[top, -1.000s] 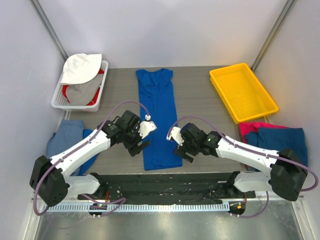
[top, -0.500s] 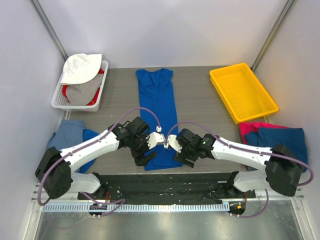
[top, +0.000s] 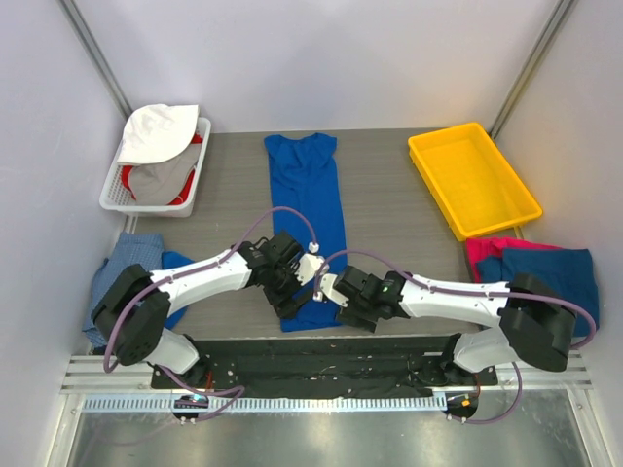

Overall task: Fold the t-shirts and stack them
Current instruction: Rotate the tshirt 90 degrees

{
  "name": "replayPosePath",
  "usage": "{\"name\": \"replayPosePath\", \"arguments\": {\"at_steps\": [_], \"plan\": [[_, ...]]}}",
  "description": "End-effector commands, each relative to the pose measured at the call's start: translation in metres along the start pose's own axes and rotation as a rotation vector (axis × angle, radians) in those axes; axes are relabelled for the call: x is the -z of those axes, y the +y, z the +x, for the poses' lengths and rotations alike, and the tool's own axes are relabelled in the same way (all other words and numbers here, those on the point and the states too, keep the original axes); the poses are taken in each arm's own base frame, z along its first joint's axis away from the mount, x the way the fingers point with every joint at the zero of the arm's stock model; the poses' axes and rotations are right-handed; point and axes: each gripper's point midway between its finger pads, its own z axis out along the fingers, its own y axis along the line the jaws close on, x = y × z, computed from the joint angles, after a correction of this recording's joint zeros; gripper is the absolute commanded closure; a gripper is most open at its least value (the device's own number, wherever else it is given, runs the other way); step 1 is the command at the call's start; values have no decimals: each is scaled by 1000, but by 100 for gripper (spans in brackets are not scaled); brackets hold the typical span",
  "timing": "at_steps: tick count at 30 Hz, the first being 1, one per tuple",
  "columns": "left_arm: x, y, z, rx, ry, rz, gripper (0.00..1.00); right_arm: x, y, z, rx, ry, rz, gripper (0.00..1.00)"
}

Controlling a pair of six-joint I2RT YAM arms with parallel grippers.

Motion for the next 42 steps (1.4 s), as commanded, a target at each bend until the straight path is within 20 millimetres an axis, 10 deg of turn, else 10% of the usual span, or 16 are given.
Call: {"name": "replayPosePath", "arguments": {"at_steps": [1, 12, 22, 30, 42], "plan": [[0, -1, -28, 68, -65, -12, 30, 13, -16, -46, -34, -174, 76, 23], [14, 31, -25, 63, -72, -175, 30, 33, -42, -45, -71, -224, 189, 24], [35, 105, -49, 154, -193, -413, 25, 33, -60, -56, -103, -278, 273, 23], [23, 117, -83, 149, -263, -403, 25, 29, -61, -74, -113, -317, 265, 23], [2, 136, -79, 128, -251, -463, 26, 2, -49, -96, -57, -345, 227, 23]]}}
